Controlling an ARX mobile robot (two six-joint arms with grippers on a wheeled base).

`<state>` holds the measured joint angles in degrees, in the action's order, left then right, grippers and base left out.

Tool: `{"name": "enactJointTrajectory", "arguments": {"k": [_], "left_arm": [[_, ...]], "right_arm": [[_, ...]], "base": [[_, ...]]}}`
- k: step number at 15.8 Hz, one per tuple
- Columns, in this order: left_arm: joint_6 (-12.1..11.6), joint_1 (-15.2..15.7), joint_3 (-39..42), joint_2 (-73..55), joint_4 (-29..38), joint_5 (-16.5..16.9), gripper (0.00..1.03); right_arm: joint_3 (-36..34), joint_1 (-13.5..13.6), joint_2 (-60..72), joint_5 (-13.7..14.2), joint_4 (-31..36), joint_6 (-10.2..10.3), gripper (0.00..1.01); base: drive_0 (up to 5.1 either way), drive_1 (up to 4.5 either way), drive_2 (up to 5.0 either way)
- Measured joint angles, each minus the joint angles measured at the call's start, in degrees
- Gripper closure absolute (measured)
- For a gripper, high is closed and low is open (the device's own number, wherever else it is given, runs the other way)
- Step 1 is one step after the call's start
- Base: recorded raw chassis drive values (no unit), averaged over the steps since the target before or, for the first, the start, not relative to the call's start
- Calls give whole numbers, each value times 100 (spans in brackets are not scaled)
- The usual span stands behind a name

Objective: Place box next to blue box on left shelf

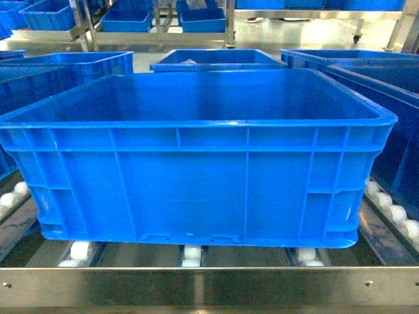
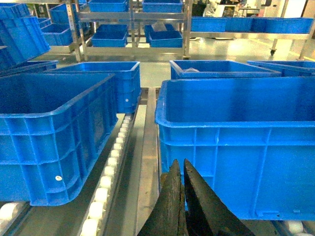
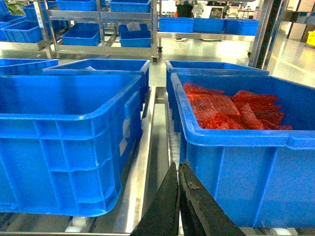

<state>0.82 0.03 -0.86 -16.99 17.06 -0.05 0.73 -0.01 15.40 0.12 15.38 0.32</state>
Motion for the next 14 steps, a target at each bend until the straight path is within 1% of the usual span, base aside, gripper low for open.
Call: {"name": "enactJointTrajectory", "arguments": {"k": [5, 6, 7, 8, 9, 10, 11, 12, 13, 14], "left_arm": [[2, 0, 0, 588, -590, 0, 101], [0, 0, 0, 675, -684, 2, 101], [0, 0, -4, 868, -957, -11, 101], [-2, 0, -4, 1471, -1775, 13, 101], [-2, -4, -11, 1637, -1620, 4, 101], [-4, 2, -4, 1637, -1794, 20, 101], [-4, 0, -4, 1637, -1753, -9, 101], [-4, 0, -2, 1637, -1714, 4, 101], [-2, 0, -2, 1637, -1738, 4, 87], [-2, 0, -2, 1637, -1740, 4, 75]], "right_arm": [[0, 0, -531, 0, -527, 0, 100], [2, 0, -846, 2, -984, -2, 100], [2, 0, -1414, -15, -1598, 0, 100], [22, 0, -1512, -7, -1458, 0, 100], [2, 0, -1512, -15, -1617, 0, 100], [2, 0, -1512, -15, -1554, 0, 100], [2, -2, -1512, -15, -1558, 0, 100], [2, 0, -1512, -15, -1563, -4, 94], [2, 0, -1512, -15, -1569, -4, 76], [2, 0, -1512, -15, -1567, -4, 63]], "base": [[0, 0, 0], [0, 0, 0], [0, 0, 0], [0, 0, 0], [0, 0, 0], [0, 0, 0], [0, 0, 0], [0, 0, 0], [0, 0, 0], [0, 0, 0]]}}
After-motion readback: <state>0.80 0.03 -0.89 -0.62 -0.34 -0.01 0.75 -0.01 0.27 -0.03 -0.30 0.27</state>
